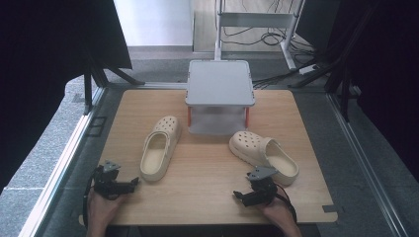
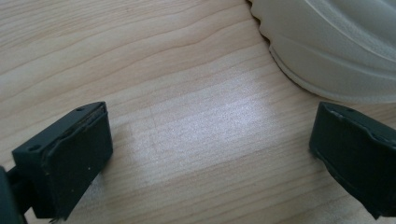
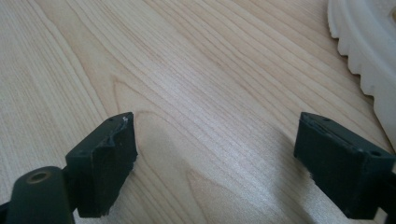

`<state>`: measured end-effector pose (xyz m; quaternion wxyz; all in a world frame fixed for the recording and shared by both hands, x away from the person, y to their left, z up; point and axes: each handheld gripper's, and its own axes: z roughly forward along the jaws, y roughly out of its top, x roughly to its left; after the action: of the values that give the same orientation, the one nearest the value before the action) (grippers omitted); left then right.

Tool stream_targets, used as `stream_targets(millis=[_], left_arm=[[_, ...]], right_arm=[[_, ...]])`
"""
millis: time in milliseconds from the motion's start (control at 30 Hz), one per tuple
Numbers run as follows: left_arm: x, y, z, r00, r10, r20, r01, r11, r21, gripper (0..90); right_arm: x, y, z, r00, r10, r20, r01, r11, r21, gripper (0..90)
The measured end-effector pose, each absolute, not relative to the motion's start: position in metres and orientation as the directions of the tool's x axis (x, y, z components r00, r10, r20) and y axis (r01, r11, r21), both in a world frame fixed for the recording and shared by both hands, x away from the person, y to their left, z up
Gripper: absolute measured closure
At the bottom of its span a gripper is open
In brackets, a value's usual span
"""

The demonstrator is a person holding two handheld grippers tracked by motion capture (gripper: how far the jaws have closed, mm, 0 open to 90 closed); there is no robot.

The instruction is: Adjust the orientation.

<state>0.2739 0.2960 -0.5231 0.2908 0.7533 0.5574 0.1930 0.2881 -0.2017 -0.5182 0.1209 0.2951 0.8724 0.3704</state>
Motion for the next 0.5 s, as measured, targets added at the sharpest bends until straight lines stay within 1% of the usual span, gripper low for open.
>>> stream_targets(millis=[33, 67, 500], left_arm=[[0.2737, 0.2956, -0.5231, 0.3, 0.953, -0.034, 0.728, -0.206, 0.654, 0.0], [0.2736, 0.2956, -0.5232, 0.301, 0.953, -0.034, 0.728, -0.206, 0.654, 0.0], [0.2732, 0.2945, -0.5232, 0.289, 0.957, -0.035, 0.73, -0.197, 0.655, 0.0]], right_arm=[[0.2878, -0.2008, -0.5186, -0.798, 0.603, 0.005, 0.424, 0.555, 0.716, 9.0], [0.2873, -0.1996, -0.519, -0.806, 0.592, 0.005, 0.422, 0.568, 0.707, 3.6], [0.287, -0.1996, -0.5191, -0.805, 0.594, 0.009, 0.426, 0.567, 0.705, 4.1]])
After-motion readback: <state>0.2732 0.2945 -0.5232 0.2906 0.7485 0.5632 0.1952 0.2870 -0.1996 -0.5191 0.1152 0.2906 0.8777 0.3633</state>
